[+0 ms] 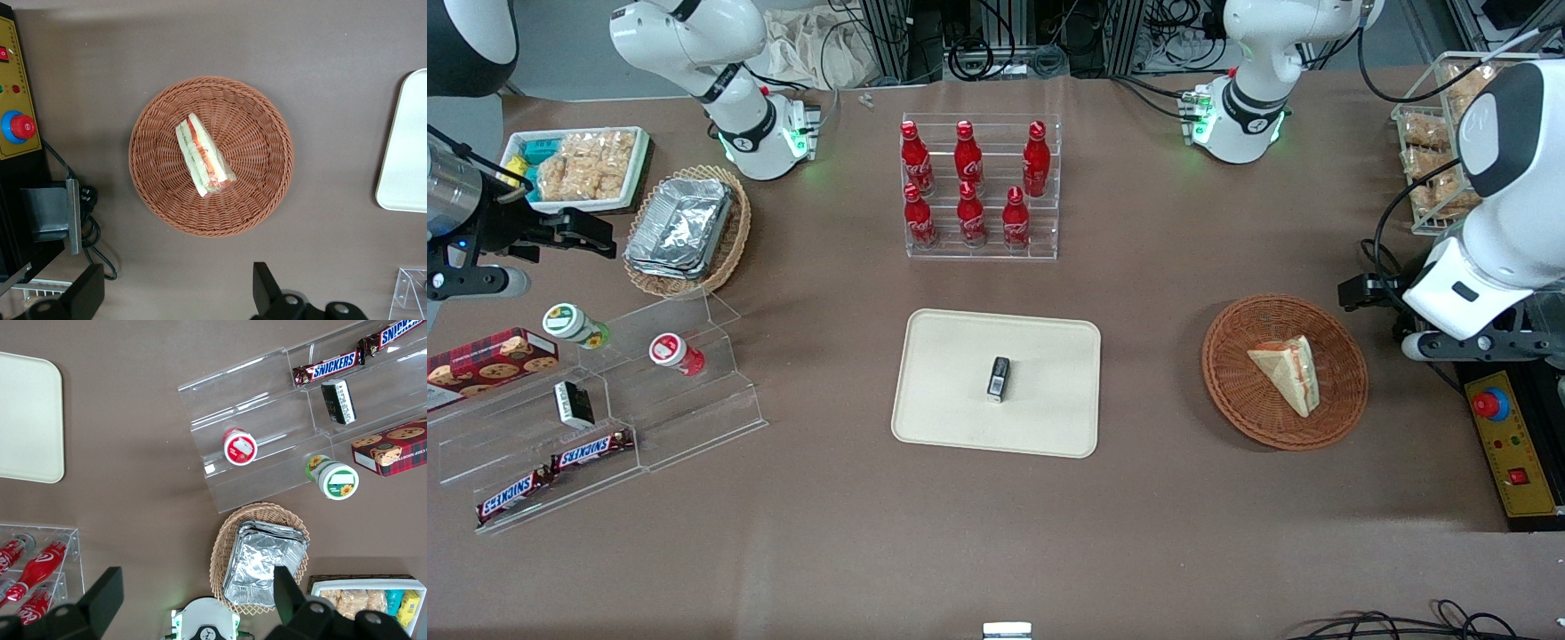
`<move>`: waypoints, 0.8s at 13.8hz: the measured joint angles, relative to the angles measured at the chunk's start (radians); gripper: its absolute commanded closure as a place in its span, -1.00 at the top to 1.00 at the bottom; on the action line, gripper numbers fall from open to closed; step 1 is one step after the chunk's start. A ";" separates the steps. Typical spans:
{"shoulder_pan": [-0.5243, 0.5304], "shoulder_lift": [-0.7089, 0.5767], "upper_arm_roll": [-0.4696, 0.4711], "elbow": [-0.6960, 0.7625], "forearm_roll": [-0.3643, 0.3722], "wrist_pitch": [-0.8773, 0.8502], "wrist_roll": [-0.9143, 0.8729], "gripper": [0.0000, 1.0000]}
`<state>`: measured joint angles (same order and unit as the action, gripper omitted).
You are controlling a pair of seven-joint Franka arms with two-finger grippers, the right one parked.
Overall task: Place sandwich from basket to tray
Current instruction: 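Lower the open left gripper over the wrapped sandwich in the basket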
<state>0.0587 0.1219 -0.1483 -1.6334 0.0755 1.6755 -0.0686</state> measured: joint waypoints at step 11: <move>-0.001 0.078 0.002 -0.031 0.000 0.062 -0.424 1.00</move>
<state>0.0573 0.2000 -0.1467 -1.6644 0.0750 1.7375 -0.4931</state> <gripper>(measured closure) 0.000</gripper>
